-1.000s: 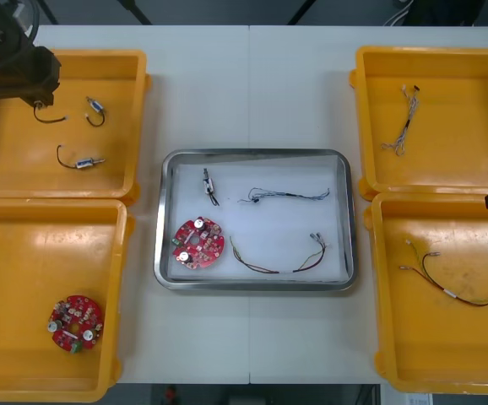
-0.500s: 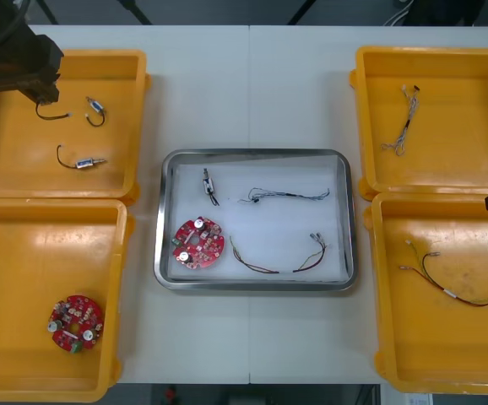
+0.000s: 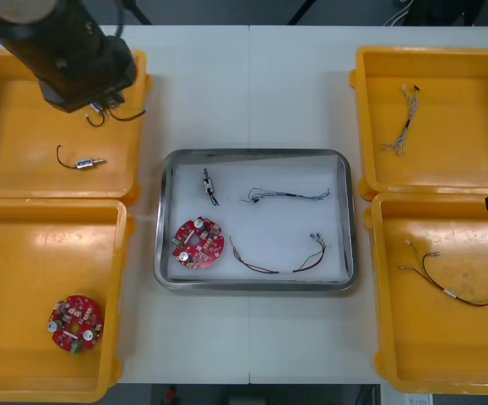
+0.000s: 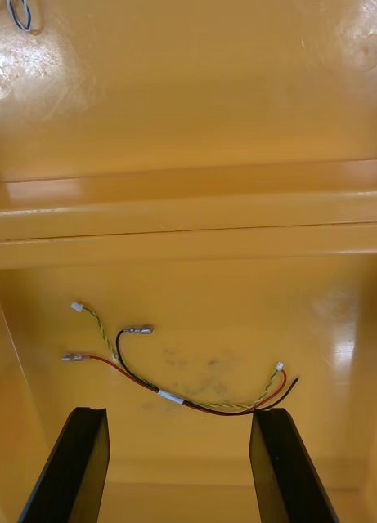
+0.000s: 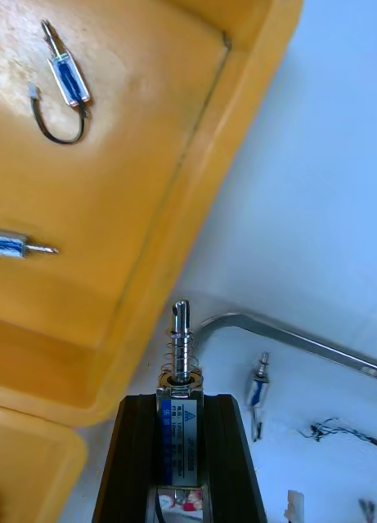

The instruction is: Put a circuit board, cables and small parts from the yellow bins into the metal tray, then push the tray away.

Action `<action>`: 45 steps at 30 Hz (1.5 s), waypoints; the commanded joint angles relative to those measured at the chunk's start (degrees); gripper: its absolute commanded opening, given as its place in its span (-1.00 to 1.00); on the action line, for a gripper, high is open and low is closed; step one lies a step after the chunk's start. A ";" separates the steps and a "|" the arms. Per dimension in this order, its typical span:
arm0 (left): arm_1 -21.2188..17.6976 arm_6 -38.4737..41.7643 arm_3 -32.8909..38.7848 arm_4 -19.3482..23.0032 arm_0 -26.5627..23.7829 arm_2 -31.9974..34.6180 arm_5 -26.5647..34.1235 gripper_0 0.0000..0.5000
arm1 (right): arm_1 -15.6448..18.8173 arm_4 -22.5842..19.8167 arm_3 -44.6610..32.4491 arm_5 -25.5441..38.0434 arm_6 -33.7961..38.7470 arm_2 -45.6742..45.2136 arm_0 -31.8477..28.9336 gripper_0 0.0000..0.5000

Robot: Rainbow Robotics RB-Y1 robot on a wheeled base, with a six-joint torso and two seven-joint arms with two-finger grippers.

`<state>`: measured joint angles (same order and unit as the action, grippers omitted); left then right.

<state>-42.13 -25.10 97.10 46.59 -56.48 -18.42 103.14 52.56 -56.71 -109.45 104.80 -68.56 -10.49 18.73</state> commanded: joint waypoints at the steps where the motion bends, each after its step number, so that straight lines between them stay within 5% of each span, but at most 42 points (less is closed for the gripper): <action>1: 6.63 0.49 7.14 -5.98 3.75 1.46 3.99 -1.00 | 2.46 0.37 -1.64 -0.38 -1.31 -1.64 -0.54 1.00; 8: 14.45 2.52 12.32 -13.36 8.41 -0.65 5.58 -1.00 | 2.46 0.37 -1.64 -0.38 -1.31 -1.64 -0.54 1.00; 13: 19.98 3.04 11.53 -24.26 10.52 -7.86 3.38 -1.00 | 2.46 0.37 -1.64 -0.38 -1.31 -1.64 -0.54 1.00; 25: 28.33 5.15 2.13 -33.14 11.31 -15.85 -2.95 -1.00 | 2.46 0.37 -1.64 -0.38 -1.31 -1.64 -0.54 1.00; 41: 29.74 8.23 -6.40 -34.37 11.31 -23.32 -11.12 -0.99 | 2.46 0.37 -1.64 -0.38 -1.31 -1.64 -0.54 1.00; 45: 29.65 8.67 -6.31 -34.37 11.31 -23.76 -11.30 -0.79 | 2.46 0.37 -1.64 -0.38 -1.31 -1.64 -0.54 1.00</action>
<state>-13.96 -20.88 90.11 12.51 -45.54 -41.21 92.44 52.58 -56.68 -109.51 104.78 -68.56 -10.57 18.61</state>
